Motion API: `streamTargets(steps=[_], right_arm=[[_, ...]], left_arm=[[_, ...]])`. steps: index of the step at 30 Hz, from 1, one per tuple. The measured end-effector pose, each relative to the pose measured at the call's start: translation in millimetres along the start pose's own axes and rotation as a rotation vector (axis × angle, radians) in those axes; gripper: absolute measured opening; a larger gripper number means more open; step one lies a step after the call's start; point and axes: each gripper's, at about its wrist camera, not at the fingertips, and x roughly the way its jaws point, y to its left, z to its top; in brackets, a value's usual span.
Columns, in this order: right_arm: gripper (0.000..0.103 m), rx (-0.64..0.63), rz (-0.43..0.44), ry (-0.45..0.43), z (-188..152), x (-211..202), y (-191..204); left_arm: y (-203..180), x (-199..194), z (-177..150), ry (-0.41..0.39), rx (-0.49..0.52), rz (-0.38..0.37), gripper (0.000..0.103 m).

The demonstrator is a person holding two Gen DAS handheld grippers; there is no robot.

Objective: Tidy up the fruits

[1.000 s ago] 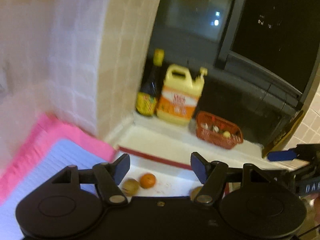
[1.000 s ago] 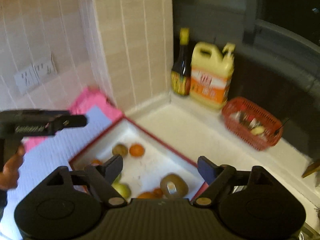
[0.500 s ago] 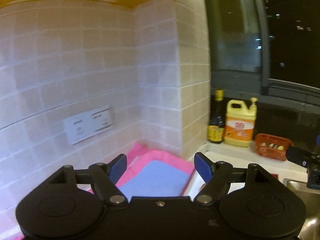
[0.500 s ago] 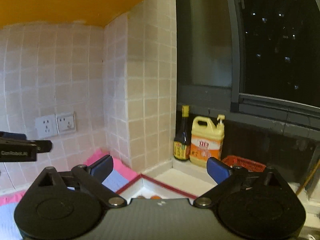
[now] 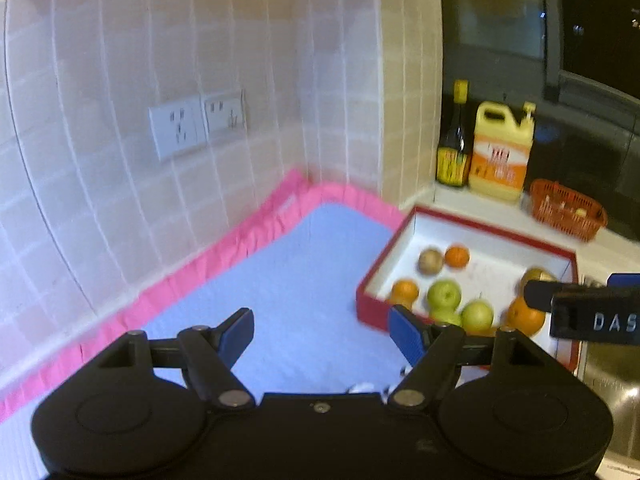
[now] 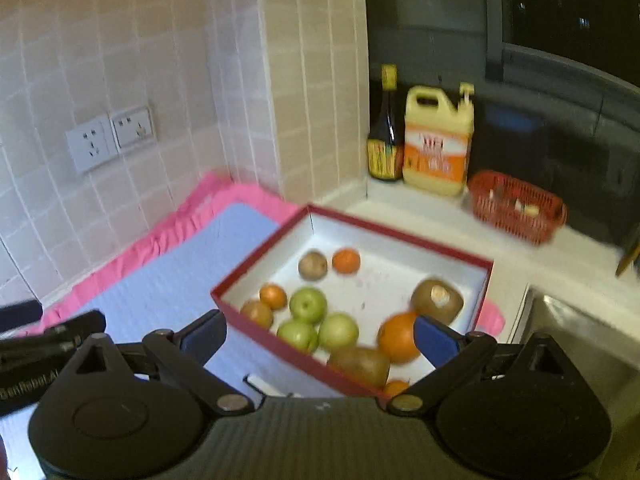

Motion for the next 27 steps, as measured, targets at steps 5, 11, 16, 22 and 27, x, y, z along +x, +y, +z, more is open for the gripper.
streamTargets(steps=[5, 11, 16, 22, 27], right_arm=[[0.101, 0.003, -0.032, 0.041, -15, 10, 4], [0.101, 0.016, -0.032, 0.083, -20, 19, 5], [0.101, 0.013, -0.035, 0.099, -23, 23, 10], [0.101, 0.012, -0.038, 0.116, -22, 29, 13], [0.101, 0.006, -0.041, 0.120, -20, 32, 15]], left_arm=[[4, 7, -16, 0.049, -0.010, -0.002, 0.088], [1, 12, -23, 0.069, 0.016, -0.009, 0.088], [0, 15, -24, 0.072, 0.033, -0.021, 0.088], [2, 18, -22, 0.076, 0.031, -0.029, 0.088], [4, 21, -21, 0.077, 0.025, -0.032, 0.088]])
